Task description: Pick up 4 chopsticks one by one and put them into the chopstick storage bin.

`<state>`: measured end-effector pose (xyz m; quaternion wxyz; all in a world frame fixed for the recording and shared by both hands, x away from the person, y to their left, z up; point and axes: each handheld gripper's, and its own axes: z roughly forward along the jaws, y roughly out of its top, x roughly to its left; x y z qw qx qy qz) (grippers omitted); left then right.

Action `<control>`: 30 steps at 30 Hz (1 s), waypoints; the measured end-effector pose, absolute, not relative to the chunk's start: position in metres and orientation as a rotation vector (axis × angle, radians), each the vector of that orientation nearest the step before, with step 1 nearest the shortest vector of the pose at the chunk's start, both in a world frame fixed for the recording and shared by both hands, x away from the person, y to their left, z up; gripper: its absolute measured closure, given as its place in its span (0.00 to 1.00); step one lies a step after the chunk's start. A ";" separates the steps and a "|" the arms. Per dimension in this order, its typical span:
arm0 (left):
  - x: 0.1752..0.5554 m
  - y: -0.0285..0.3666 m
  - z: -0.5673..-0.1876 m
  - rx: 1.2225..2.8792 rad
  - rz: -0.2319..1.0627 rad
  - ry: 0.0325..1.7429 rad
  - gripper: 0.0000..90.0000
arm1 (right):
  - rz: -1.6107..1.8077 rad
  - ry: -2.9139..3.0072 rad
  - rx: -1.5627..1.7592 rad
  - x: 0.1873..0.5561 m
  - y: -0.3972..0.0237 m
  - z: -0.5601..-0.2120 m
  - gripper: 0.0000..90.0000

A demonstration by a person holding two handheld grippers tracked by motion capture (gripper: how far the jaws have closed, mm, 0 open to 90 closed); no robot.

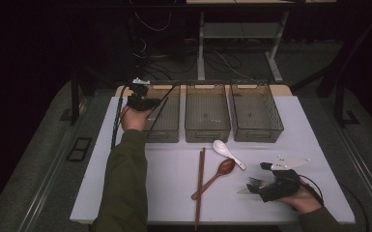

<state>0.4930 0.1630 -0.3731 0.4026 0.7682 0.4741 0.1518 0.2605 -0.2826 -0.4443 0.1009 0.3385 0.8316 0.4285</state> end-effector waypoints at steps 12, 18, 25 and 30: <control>0.500 0.160 -0.380 1.949 0.410 1.253 0.94 | 1.274 2.457 0.993 0.260 -0.283 -0.444 0.03; 0.498 0.159 -0.380 1.951 0.444 1.245 0.80 | 1.274 2.457 0.993 0.260 -0.283 -0.444 0.03; 0.496 0.158 -0.379 1.968 0.440 1.223 0.73 | 1.271 2.458 0.995 0.260 -0.283 -0.444 0.03; 0.493 0.157 -0.374 1.976 0.429 1.191 0.66 | 1.268 2.460 0.997 0.260 -0.282 -0.444 0.03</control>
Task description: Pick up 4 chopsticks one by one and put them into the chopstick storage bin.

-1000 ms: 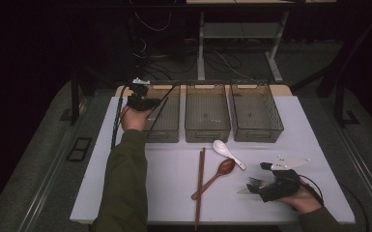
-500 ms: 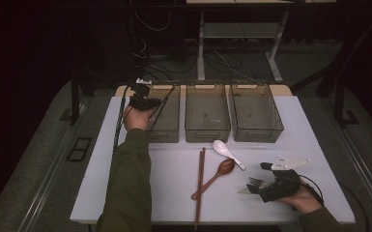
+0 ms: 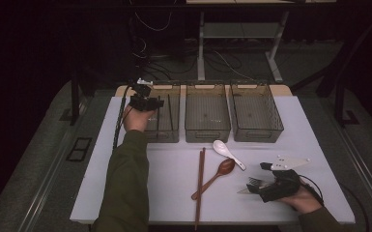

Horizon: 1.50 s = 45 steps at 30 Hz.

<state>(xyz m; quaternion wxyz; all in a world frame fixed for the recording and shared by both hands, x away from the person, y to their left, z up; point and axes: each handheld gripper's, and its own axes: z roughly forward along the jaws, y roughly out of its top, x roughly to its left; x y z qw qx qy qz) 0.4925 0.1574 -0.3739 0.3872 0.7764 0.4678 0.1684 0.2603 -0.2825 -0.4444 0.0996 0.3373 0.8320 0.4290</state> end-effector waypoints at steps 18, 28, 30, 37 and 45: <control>0.449 0.157 -0.360 2.005 0.373 1.027 0.43 | 1.265 2.458 1.003 0.261 -0.282 -0.445 0.03; 0.411 0.153 -0.358 2.045 0.358 0.989 0.32 | 1.264 2.457 1.004 0.261 -0.282 -0.445 0.03; 0.403 0.152 -0.359 2.054 0.352 0.983 0.30 | 1.265 2.456 1.005 0.261 -0.282 -0.445 0.03; 0.375 0.151 -0.373 2.064 0.346 0.972 0.23 | 1.264 2.457 1.004 0.260 -0.282 -0.445 0.03; 0.344 0.146 -0.387 2.049 0.329 0.960 0.20 | 1.262 2.457 1.005 0.261 -0.282 -0.445 0.03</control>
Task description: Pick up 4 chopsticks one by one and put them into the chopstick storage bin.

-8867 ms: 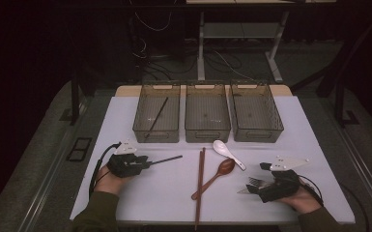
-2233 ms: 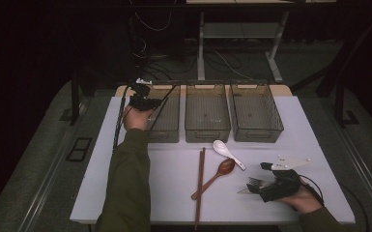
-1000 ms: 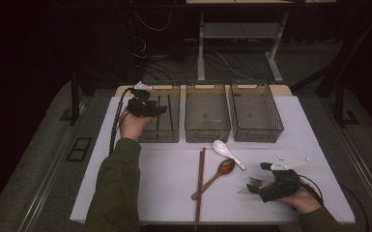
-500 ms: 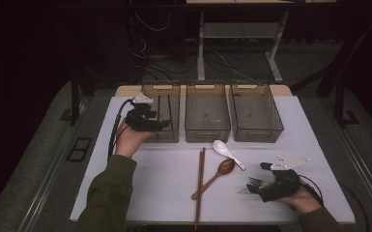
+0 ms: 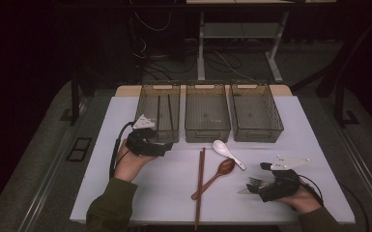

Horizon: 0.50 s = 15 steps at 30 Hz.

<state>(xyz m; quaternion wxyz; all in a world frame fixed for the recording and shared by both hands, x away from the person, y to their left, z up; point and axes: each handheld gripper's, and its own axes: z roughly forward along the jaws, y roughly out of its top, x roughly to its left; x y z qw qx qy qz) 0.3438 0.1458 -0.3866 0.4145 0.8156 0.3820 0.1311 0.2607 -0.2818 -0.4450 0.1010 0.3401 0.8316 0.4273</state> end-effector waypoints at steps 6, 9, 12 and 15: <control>0.327 0.140 -0.395 2.082 0.331 0.943 0.20 | 1.262 2.455 1.003 0.260 -0.282 -0.445 0.03; 0.321 0.138 -0.401 2.087 0.324 0.944 0.21 | 1.262 2.457 1.002 0.260 -0.282 -0.444 0.03; 0.314 0.135 -0.408 2.088 0.313 0.948 0.22 | 1.264 2.453 1.004 0.260 -0.281 -0.445 0.03; 0.309 0.131 -0.416 2.104 0.303 0.953 0.23 | 1.261 2.453 1.002 0.259 -0.281 -0.445 0.03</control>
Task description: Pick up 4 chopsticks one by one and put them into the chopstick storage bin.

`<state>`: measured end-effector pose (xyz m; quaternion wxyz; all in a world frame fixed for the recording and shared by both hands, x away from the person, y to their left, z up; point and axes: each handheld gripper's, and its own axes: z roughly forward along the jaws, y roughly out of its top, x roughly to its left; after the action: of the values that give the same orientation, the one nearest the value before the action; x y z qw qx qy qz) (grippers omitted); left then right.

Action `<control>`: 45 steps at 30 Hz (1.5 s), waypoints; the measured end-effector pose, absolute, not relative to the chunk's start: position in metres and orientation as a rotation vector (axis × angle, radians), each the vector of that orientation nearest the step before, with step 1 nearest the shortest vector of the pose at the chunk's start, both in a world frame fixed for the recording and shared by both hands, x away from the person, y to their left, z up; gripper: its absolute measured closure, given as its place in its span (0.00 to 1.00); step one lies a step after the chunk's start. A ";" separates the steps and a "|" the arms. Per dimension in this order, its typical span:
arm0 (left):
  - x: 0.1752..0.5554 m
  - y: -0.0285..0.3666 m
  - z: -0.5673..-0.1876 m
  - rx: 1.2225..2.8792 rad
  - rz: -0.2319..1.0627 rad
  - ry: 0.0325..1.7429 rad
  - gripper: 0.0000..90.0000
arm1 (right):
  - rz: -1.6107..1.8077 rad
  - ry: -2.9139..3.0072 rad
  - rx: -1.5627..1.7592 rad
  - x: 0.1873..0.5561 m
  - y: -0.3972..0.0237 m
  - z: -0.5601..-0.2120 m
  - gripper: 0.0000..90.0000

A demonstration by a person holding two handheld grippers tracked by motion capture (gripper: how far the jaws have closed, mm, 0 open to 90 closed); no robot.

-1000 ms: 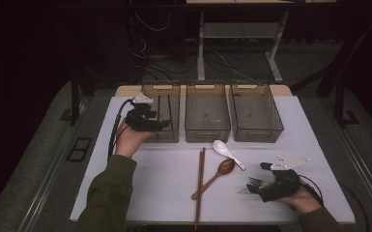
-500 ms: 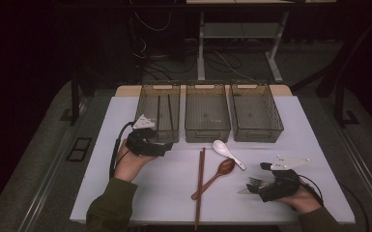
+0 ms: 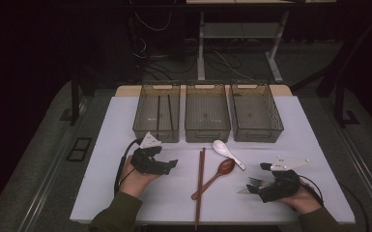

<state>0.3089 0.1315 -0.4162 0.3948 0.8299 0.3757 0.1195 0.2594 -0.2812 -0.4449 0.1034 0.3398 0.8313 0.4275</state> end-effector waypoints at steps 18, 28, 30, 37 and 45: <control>0.302 0.101 -0.427 2.103 0.238 0.905 0.34 | 1.254 2.460 0.987 0.260 -0.280 -0.445 0.03; 0.304 0.081 -0.430 2.104 0.171 0.890 0.43 | 1.250 2.460 0.990 0.260 -0.280 -0.446 0.03; 0.304 0.076 -0.430 2.107 0.165 0.889 0.45 | 1.250 2.460 0.992 0.260 -0.280 -0.446 0.03; 0.310 0.063 -0.433 2.126 0.164 0.896 0.49 | 1.249 2.458 0.991 0.260 -0.280 -0.446 0.03; 0.327 0.047 -0.436 2.125 0.178 0.920 0.50 | 1.250 2.458 0.993 0.260 -0.280 -0.446 0.03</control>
<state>0.3268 0.0470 -0.4362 0.3982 0.8394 0.3633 0.0702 0.2601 -0.2798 -0.4458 0.1054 0.3370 0.8340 0.4241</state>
